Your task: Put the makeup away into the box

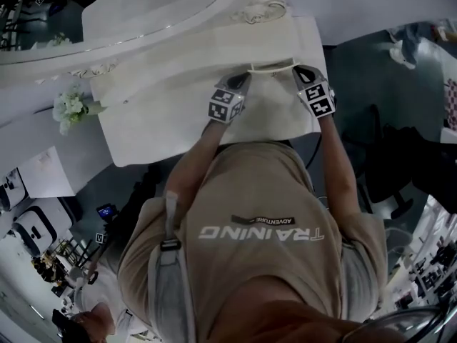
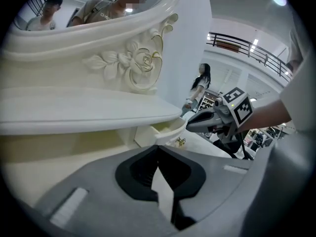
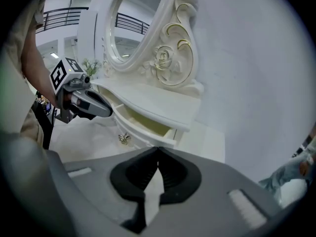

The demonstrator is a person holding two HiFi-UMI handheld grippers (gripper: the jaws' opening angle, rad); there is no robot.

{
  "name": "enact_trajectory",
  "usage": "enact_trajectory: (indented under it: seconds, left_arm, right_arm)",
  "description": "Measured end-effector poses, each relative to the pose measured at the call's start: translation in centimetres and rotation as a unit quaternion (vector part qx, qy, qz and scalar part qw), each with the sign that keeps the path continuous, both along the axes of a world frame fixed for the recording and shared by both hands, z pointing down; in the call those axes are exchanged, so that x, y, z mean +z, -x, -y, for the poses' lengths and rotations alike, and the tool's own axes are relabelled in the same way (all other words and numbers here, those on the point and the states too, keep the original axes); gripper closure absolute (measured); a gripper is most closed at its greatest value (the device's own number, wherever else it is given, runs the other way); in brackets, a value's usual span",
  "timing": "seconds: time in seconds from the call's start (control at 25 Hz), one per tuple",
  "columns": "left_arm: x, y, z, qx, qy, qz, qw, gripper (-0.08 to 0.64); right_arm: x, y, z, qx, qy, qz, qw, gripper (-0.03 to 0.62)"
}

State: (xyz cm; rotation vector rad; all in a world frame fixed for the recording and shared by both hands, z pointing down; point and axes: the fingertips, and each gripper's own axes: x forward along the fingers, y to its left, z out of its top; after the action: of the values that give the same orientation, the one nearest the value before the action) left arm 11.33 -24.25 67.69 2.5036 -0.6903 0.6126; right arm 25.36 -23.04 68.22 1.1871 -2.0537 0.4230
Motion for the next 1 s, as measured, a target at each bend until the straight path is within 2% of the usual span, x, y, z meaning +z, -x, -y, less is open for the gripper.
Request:
enact_trajectory:
  seconds: [0.16, 0.36, 0.56, 0.8, 1.0]
  left_arm:
    - [0.1, -0.1, 1.4, -0.025, 0.003, -0.004, 0.9997, 0.557]
    - [0.2, -0.2, 2.9, -0.023, -0.009, 0.005, 0.9997, 0.557]
    - [0.6, 0.2, 4.2, -0.043, -0.002, 0.01, 0.999, 0.557]
    - [0.8, 0.4, 4.4, -0.039, 0.003, 0.012, 0.9992, 0.557]
    - [0.1, 2.3, 2.3, -0.039, 0.0, 0.013, 0.9992, 0.557]
  right_arm:
    - [0.4, 0.3, 1.4, 0.002, -0.001, 0.001, 1.0, 0.588]
    - [0.5, 0.3, 2.7, 0.006, -0.013, 0.001, 1.0, 0.588]
    - [0.4, 0.5, 3.8, 0.014, -0.019, 0.01, 1.0, 0.588]
    - [0.5, 0.3, 4.3, 0.022, -0.016, 0.015, 1.0, 0.588]
    - [0.0, 0.8, 2.1, 0.026, -0.009, 0.028, 0.999, 0.588]
